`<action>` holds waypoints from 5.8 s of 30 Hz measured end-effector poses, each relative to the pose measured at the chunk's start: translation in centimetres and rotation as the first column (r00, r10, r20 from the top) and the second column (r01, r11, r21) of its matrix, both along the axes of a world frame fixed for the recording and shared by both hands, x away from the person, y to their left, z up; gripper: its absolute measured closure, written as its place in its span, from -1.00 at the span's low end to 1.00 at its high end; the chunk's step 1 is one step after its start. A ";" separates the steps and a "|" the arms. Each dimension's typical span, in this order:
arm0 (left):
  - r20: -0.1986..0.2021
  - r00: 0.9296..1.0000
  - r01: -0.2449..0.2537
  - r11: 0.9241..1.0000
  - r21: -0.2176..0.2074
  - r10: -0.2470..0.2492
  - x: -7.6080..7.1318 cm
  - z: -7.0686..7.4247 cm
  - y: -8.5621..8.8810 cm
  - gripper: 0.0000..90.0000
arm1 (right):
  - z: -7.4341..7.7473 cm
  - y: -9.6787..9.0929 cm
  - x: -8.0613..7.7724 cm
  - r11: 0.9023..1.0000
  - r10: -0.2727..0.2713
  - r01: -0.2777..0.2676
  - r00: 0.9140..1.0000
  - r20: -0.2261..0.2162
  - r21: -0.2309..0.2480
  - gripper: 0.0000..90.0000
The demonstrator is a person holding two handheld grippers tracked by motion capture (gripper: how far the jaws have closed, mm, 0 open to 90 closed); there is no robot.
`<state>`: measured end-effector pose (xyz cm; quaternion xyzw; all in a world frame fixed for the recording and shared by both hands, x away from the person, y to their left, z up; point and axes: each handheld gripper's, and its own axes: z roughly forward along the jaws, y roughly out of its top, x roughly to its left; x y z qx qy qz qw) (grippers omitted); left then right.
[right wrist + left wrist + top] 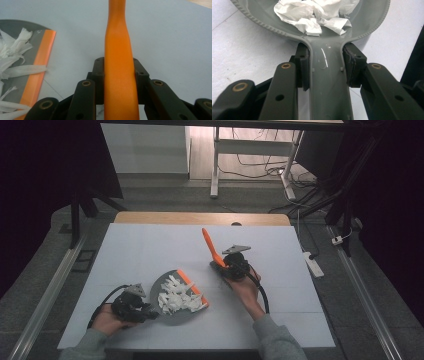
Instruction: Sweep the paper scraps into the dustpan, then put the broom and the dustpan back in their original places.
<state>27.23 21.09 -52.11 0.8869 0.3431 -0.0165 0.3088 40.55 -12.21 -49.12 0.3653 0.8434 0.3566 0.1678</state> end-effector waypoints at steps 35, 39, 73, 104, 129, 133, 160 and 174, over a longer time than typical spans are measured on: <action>0.008 1.000 -0.005 1.000 -0.004 0.005 0.2 -0.2 -1.5 0.36 | 0.6 9.6 -6.1 0.958 0.281 -0.281 0.960 0.019 0.051 0.56; 0.009 1.000 -0.009 1.000 -0.009 0.009 0.1 -0.3 -1.5 0.36 | 1.5 9.8 -6.8 0.952 0.295 -0.301 0.951 0.089 0.055 0.56; 0.039 0.997 -0.066 0.996 -0.066 0.069 0.2 0.0 -0.5 0.36 | 4.3 3.9 -4.5 0.967 0.178 -0.196 0.977 0.117 0.163 0.56; 0.056 0.963 -0.250 0.949 -0.190 0.265 -0.2 1.1 1.4 0.36 | 6.3 -1.7 -4.5 0.958 0.116 -0.147 0.984 0.136 0.246 0.56; 0.057 0.919 -0.367 0.899 -0.240 0.390 -1.0 1.7 2.9 0.36 | 6.3 -6.5 -4.9 0.951 0.112 -0.143 0.986 0.126 0.274 0.56; 0.056 0.912 -0.383 0.892 -0.241 0.407 -1.0 1.7 3.1 0.36 | 6.2 -7.2 -5.0 0.952 0.109 -0.138 0.987 0.117 0.273 0.56; 0.048 0.854 -0.493 0.835 -0.244 0.518 -1.3 1.3 4.1 0.36 | 4.4 -9.3 -5.4 0.955 0.094 -0.102 0.995 0.042 0.278 0.56; 0.049 0.807 -0.567 0.796 -0.212 0.588 -1.3 0.5 3.2 0.36 | 3.4 -10.2 -6.1 0.950 0.109 -0.100 0.994 -0.014 0.295 0.56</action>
